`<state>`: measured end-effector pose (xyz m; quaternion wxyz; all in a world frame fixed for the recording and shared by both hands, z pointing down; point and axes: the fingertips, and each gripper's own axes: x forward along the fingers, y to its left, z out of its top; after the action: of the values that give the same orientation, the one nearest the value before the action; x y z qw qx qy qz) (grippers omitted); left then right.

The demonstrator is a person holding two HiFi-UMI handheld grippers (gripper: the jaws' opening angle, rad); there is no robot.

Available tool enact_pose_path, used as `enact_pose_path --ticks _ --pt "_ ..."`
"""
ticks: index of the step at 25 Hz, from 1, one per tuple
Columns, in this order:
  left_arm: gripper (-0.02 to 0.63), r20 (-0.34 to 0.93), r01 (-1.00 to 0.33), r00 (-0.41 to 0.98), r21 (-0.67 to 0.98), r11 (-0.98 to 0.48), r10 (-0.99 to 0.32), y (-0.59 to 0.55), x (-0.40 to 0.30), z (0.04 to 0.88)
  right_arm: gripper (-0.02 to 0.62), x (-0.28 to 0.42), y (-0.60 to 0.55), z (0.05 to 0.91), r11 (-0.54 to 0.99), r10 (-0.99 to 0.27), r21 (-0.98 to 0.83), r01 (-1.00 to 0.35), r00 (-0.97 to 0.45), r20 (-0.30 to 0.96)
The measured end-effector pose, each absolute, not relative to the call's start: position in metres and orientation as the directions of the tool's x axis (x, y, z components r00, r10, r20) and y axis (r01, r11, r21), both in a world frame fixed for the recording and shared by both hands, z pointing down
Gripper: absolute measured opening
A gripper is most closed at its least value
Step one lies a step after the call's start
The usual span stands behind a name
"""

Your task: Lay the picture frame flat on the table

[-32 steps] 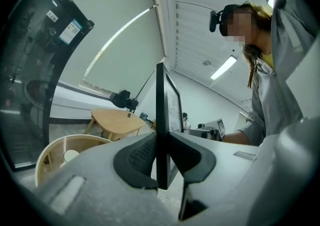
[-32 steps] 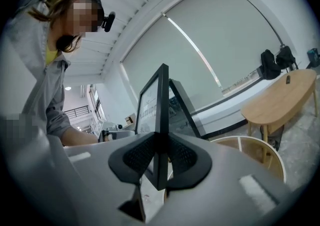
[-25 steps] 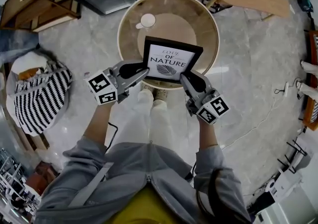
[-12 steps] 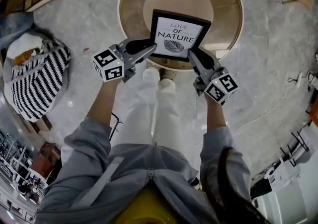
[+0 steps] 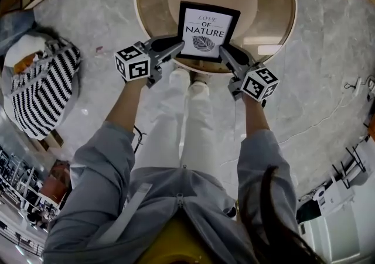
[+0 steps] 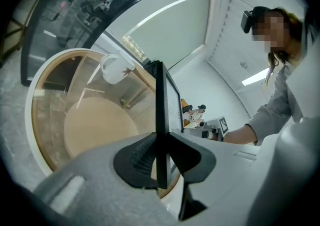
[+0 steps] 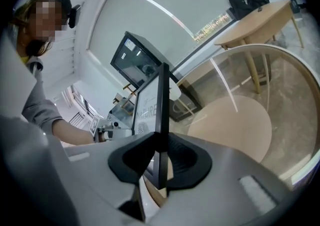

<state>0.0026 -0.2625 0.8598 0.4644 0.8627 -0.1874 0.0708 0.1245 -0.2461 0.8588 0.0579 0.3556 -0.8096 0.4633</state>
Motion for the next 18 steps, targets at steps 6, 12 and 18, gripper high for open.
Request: enact_pose_path --ticks 6,12,18 --pt "0.080 0.365 -0.424 0.905 0.804 -0.417 -0.218 -0.253 0.003 0.893 0.072 0.125 -0.236 0.893 0.221 -0.479 -0.749 -0.625 -0.738 0.475" --pt "0.081 0.435 -0.464 0.885 0.807 -0.364 -0.164 -0.246 0.000 0.917 0.074 0.121 -0.229 0.916 0.141 -0.413 -0.762 -0.632 -0.737 0.535" --pt "0.083 0.479 -0.508 0.861 0.797 -0.328 -0.170 -0.245 0.002 0.925 0.072 0.124 -0.227 0.924 0.075 -0.407 -0.757 -0.649 -0.713 0.570"
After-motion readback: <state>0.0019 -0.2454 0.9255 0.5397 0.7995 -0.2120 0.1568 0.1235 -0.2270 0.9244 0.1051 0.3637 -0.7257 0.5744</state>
